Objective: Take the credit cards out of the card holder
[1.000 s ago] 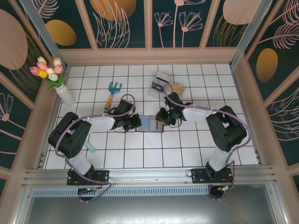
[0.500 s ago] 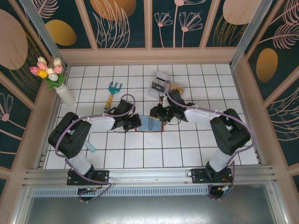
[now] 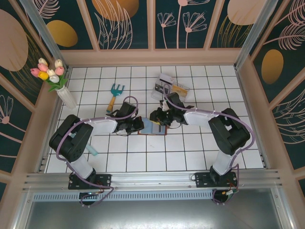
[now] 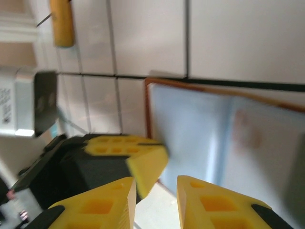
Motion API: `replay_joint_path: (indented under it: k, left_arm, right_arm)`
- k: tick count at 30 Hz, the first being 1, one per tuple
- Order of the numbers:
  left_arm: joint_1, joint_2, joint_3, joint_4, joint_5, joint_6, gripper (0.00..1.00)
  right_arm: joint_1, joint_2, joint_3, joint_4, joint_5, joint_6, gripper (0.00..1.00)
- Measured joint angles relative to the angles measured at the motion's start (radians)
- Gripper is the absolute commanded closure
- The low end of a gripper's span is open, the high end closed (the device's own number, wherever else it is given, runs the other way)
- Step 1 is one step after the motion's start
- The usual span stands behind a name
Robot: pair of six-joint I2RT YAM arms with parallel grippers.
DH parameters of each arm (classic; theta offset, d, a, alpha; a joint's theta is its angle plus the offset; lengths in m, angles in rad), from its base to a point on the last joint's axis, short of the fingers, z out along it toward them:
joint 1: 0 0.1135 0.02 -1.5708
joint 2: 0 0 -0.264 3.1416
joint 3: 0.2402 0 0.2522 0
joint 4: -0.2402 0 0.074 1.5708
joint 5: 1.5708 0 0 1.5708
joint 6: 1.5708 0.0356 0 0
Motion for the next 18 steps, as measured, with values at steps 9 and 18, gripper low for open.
replay_joint_path:
  k: [9, 18]
  left_arm:
    - [0.0, 0.0, 0.0, 0.0, 0.0, 0.0, 1.0]
    - [0.0, 0.0, 0.0, 0.0, 0.0, 0.0, 1.0]
  right_arm:
    - [-0.033, -0.054, -0.019, -0.13, 0.167, -0.003, 0.62]
    - [-0.033, -0.054, -0.022, -0.152, 0.169, -0.007, 0.65]
